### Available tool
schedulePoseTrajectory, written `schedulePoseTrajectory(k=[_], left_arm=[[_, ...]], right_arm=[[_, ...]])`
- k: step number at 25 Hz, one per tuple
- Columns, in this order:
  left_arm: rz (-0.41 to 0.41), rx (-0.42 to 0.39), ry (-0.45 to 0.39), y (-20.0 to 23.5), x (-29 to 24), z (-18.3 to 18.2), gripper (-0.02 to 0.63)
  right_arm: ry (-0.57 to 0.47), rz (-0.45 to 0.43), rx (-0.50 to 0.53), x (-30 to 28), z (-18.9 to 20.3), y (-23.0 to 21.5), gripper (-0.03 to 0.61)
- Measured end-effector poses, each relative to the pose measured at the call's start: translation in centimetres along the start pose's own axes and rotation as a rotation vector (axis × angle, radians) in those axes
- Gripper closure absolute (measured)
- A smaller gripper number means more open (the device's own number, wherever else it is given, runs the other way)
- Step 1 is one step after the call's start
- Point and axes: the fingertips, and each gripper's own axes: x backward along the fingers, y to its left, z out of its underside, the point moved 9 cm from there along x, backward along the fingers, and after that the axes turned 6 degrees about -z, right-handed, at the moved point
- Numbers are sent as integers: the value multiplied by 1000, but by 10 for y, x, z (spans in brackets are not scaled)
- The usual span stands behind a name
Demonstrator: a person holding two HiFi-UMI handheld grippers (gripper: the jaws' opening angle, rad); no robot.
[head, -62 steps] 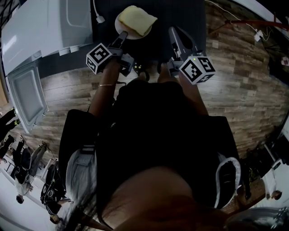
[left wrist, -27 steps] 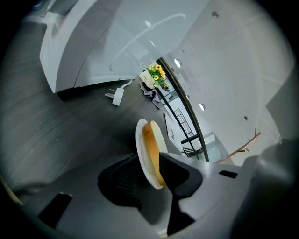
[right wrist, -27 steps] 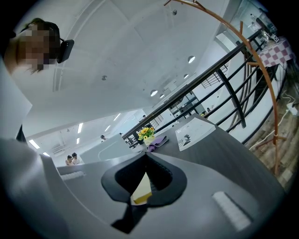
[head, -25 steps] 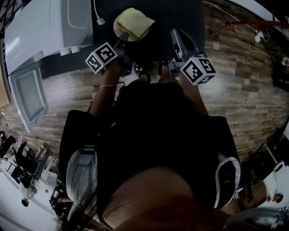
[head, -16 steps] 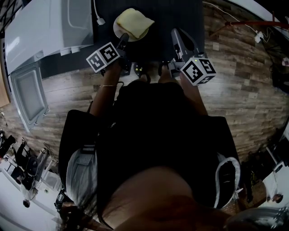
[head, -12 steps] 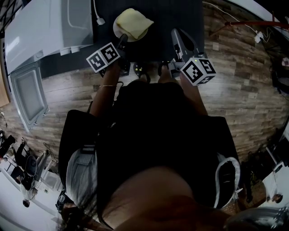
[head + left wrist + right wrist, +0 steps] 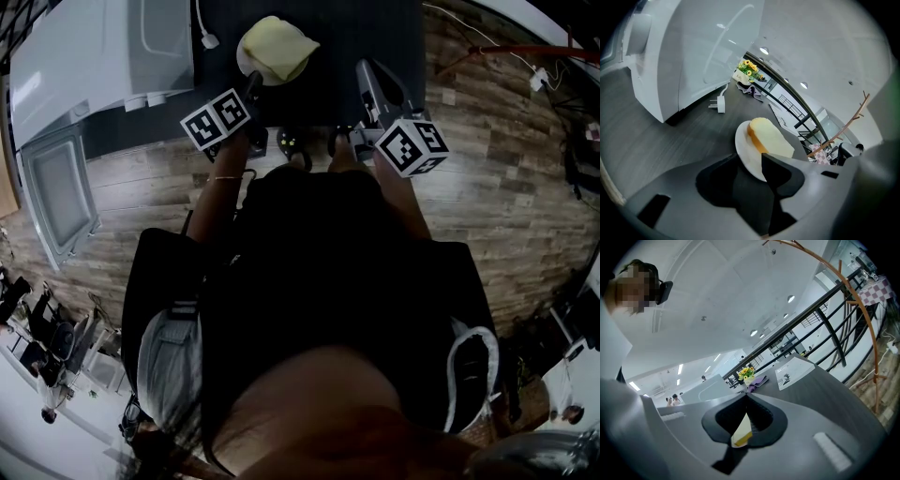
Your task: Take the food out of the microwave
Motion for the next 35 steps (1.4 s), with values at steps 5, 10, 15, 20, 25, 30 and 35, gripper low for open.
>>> schedulePoseTrajectory(k=[5,10,15,20,25,30,35], left_arm=[[5,-1,-13,0,1,1,466],[12,-14,-21,-2,3,1,468],[10,-38,-56,-4,7,0,502],[0,-88,-103,-6,12,-5,579],[22,-152,-177,-18,24,-14,607],[67,-178,-249,-29,35,-19,607],[76,-243,-328,-39,49,-27,607]], right_arm=[[5,-8,2,-2,1,0,578],[14,-13,4,-2,1,0,578],[25,-27,7,-5,2,1,578],[33,-39,14,-10,1,2,578],[38,-57,24,-11,-3,6,578],[45,-80,41,-15,-7,12,578],[57,-108,57,-22,-10,18,578]])
